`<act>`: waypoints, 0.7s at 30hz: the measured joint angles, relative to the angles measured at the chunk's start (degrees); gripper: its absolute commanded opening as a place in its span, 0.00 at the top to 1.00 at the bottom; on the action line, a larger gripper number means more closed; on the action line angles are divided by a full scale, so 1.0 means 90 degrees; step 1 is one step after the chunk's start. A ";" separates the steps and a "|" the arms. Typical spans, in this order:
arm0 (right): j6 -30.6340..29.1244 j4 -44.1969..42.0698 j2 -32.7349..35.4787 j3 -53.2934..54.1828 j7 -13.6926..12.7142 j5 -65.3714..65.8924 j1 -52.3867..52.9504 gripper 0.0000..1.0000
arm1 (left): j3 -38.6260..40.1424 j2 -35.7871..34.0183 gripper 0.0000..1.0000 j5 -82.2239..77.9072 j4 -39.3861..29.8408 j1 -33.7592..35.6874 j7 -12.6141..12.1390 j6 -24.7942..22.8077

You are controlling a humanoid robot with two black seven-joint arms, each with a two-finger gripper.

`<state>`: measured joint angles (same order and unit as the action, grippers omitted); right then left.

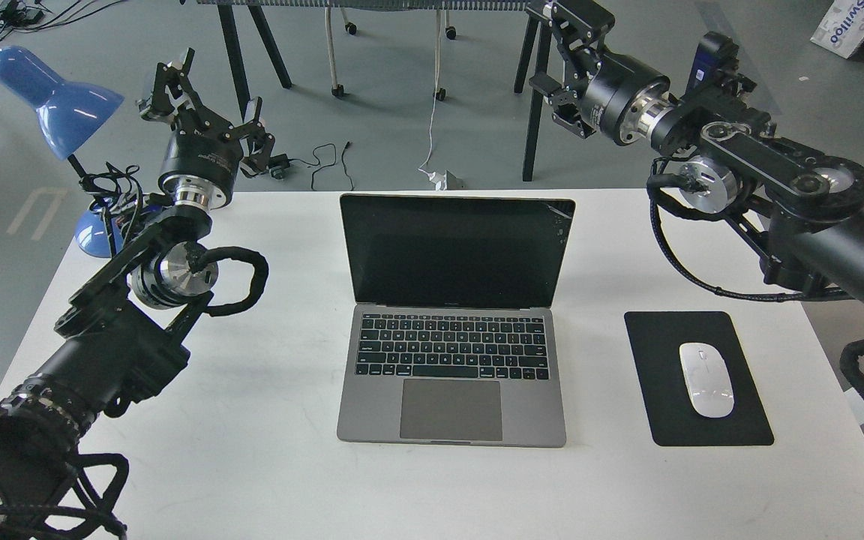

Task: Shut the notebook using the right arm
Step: 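Raise the right gripper and swing it over the laptop screen's top edge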

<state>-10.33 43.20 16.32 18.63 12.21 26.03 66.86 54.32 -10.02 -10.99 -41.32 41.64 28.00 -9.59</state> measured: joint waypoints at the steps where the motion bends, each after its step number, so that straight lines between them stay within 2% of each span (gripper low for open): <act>1: -0.0003 -0.0012 -0.0029 -0.0093 0.0000 0.0101 0.0023 0.00 | 0.0000 0.0000 0.00 0.0000 0.0001 -0.0002 0.0000 0.0000; 21: -0.0094 0.0063 -0.0258 -0.1198 0.0024 0.1296 0.0059 0.00 | -0.0001 0.0000 0.00 0.0001 0.0002 -0.0007 0.0000 0.0001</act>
<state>-11.18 43.77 13.99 7.85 12.43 37.70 67.39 54.31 -10.02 -10.98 -41.30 41.58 28.00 -9.58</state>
